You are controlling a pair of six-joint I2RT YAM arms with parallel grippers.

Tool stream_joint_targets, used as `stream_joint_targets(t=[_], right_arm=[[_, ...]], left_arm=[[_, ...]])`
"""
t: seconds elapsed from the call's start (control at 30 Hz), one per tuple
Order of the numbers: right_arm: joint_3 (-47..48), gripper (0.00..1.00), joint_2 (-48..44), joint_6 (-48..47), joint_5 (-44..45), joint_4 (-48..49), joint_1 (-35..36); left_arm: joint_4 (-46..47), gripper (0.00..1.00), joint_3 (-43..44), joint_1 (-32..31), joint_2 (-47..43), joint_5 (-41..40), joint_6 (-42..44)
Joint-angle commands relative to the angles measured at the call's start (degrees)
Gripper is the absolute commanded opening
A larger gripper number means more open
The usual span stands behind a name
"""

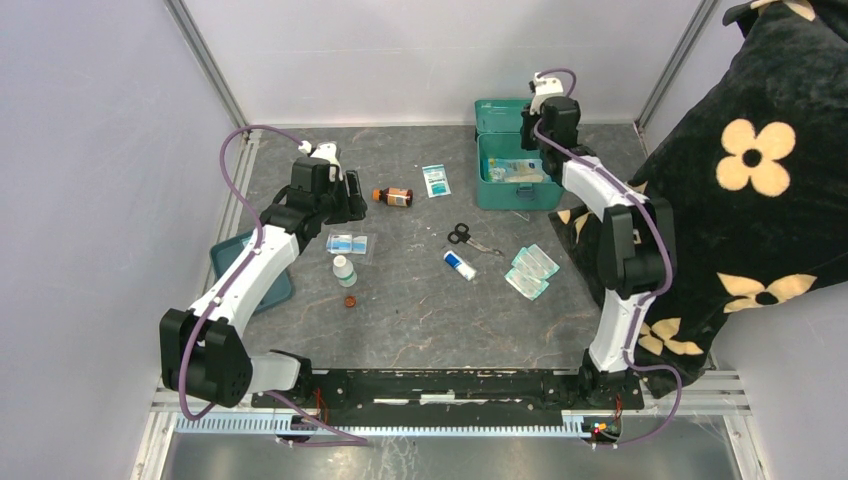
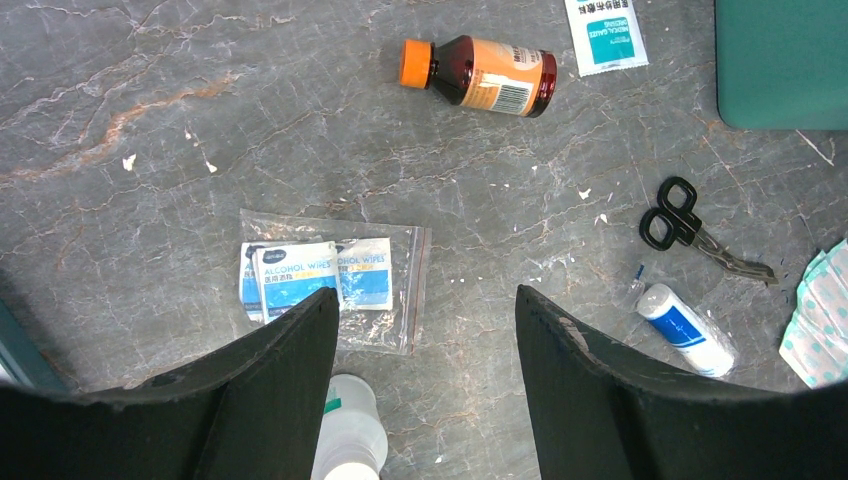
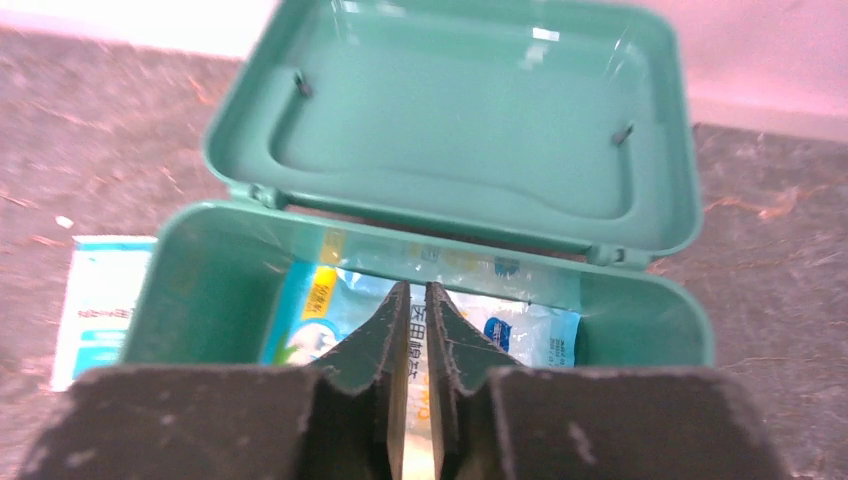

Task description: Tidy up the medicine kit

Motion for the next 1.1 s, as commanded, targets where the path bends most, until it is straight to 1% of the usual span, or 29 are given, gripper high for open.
stream_joint_targets(t=[0.0, 0.1, 0.23, 0.33, 0.43, 0.5, 0.6, 0.7, 0.83, 0.97, 1.07], right_arm=[[-2.34, 0.2, -9.86, 5.0, -0.75, 4.06, -0.28], [-7.32, 0.27, -15.41, 8.0, -3.26, 5.01, -0.17], [-16.23, 0.28, -22.38, 12.79, -5.21, 5.82, -0.21], [-22.15, 0.29, -27.59, 15.96, -6.73, 4.69, 0.17], [-27.81, 0.31, -32.93, 15.08, -6.82, 3.41, 2.43], [-31.99, 0.32, -37.2, 15.12, -7.11, 3.33, 3.91], [-37.82, 0.34, -42.48, 14.78, -7.15, 2.91, 7.12], [-42.25, 0.36, -46.91, 14.12, -7.34, 1.52, 10.23], [-46.53, 0.37, -51.31, 13.59, -7.24, 0.01, 13.73], [-49.78, 0.37, -54.53, 13.94, -8.22, -0.27, 14.76], [-51.45, 0.37, -56.08, 14.53, -9.42, 0.21, 14.94]], left_arm=[[1.73, 0.72, 0.08, 0.44, -0.3, -0.37, 0.36], [1.75, 0.71, -0.08, 0.47, -0.36, -0.48, -0.07], [1.25, 0.71, -0.64, 0.46, -0.13, -1.98, -1.6], [-0.23, 0.71, -0.97, 0.47, 0.07, -5.35, -3.14], [-1.48, 0.72, -0.91, 0.63, 0.06, -9.07, -3.76], [-2.19, 0.74, -0.65, 2.18, 0.22, -9.81, -4.27], [-2.72, 0.74, -0.7, 7.96, 1.08, -5.24, -5.22], [-3.54, 0.74, -1.11, 11.46, 3.45, -1.85, -5.41], [-3.67, 0.77, -1.93, 13.71, 8.1, 2.3, -4.59], [-3.36, 0.76, -1.02, 14.98, 13.0, 7.75, -3.45], [-2.87, 0.74, 0.08, 17.37, 15.59, 9.69, -2.91]])
